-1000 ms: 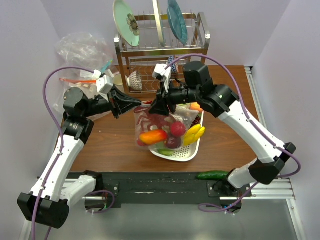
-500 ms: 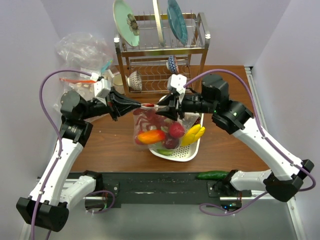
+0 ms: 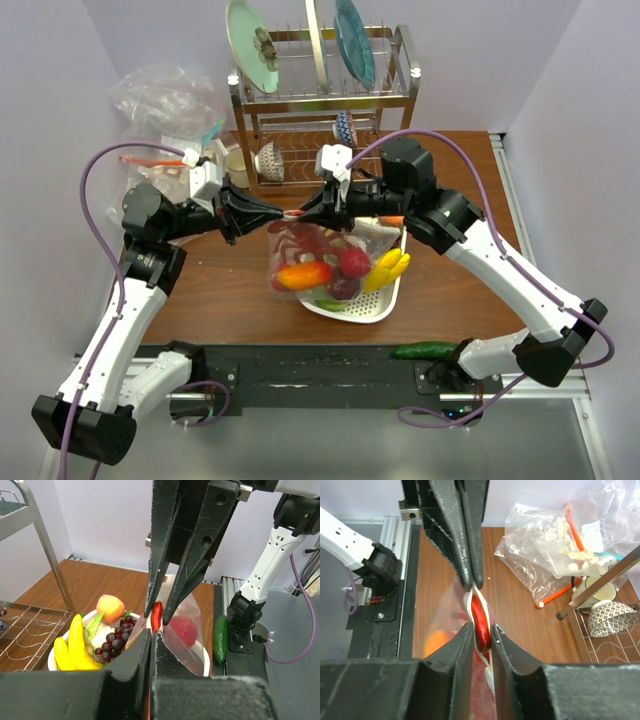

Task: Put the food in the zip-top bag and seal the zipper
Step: Zip the zipper food storage bag at the center of the board.

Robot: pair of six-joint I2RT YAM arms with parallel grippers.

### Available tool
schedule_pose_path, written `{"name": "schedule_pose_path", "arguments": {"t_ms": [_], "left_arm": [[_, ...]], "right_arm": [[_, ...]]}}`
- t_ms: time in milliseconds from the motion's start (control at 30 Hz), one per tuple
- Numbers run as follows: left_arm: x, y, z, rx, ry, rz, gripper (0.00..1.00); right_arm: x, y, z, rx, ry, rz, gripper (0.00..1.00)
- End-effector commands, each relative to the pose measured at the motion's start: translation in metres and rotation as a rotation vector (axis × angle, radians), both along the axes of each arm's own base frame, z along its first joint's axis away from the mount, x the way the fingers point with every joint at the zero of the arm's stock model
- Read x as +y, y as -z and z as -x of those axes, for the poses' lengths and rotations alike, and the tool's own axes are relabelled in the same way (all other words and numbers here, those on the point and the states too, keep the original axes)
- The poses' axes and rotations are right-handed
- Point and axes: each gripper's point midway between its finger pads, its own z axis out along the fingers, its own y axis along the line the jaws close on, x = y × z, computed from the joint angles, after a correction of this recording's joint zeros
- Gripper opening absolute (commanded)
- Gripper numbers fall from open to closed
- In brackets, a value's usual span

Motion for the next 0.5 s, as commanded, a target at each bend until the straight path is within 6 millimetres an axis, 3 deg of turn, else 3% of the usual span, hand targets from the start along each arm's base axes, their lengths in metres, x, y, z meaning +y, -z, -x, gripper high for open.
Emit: {"name": "schedule_pose_path", "arguments": {"t_ms": [0, 167, 467], "left_arm": [[-0.0008, -0.0099, 0.0037, -0.068, -0.002, 0.003, 0.00], [-0.0015, -0.0103, 0.0036, -0.069, -0.003, 0.000, 0.00], [-0.0010, -0.0138, 0.0057, -0.078, -0.006, -0.005, 0.00]], "right_arm": [[-0.0050, -0.0351, 0.0088, -0.069, -0.023, -0.059, 0.24], [-0.0122, -0.0389, 0.0109, -0.075, 0.001, -0.056, 0.30], [-0.0104, -0.0316, 0.0109, -0.044, -0.009, -0.026, 0.24]]}}
